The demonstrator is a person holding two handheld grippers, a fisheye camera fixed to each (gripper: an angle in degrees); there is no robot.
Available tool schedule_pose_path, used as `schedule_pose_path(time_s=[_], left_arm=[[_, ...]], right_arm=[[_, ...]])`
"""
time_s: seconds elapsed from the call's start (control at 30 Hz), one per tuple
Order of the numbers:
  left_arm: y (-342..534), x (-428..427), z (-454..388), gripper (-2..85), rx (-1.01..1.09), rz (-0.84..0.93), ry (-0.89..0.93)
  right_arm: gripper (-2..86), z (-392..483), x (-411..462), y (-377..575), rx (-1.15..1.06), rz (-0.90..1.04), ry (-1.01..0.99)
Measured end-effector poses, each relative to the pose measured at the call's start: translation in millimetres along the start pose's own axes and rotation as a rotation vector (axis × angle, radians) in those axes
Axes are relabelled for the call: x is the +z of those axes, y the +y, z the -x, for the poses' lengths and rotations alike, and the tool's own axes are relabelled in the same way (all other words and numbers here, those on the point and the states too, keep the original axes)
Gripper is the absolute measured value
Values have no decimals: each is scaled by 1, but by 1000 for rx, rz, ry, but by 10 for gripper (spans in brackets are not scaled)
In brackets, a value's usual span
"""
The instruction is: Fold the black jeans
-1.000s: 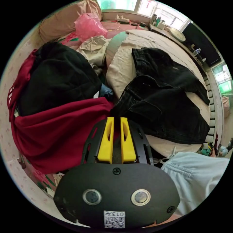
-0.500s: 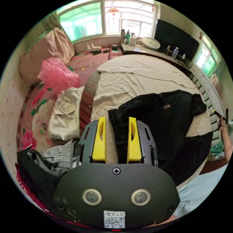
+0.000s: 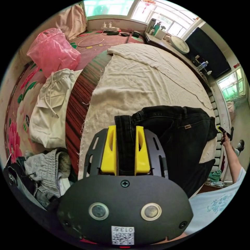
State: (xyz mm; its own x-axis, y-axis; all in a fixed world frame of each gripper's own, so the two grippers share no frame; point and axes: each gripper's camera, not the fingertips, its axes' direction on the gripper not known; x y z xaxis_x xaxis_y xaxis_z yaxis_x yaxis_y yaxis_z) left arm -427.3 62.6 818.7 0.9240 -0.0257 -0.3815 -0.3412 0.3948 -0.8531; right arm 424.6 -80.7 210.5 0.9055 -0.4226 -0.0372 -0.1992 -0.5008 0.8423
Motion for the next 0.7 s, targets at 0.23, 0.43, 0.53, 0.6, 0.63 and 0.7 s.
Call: schedule_pose_path(time_s=[0.23, 0.43, 0.53, 0.6, 0.63, 0.7], left_arm=[[-3, -44, -18, 28, 59, -171, -70], [-28, -35, 1, 22, 14, -149, -136], [-34, -7, -1, 12, -33, -62, -159], [-34, -3, -5, 9, -53, -81, -169], [-35, -2, -8, 8, -46, -88, -172], [-36, 1, -10, 7, -39, -85, -176]], right_arm=[[144, -22, 23, -22, 49, -12, 8], [143, -17, 42, -27, -66, 27, 45], [134, -6, 39, -19, -118, -5, 75], [123, 3, 26, -8, -180, -74, 107], [120, 5, 28, -6, -195, -62, 127], [90, 2, 47, -4, -237, 46, 107]])
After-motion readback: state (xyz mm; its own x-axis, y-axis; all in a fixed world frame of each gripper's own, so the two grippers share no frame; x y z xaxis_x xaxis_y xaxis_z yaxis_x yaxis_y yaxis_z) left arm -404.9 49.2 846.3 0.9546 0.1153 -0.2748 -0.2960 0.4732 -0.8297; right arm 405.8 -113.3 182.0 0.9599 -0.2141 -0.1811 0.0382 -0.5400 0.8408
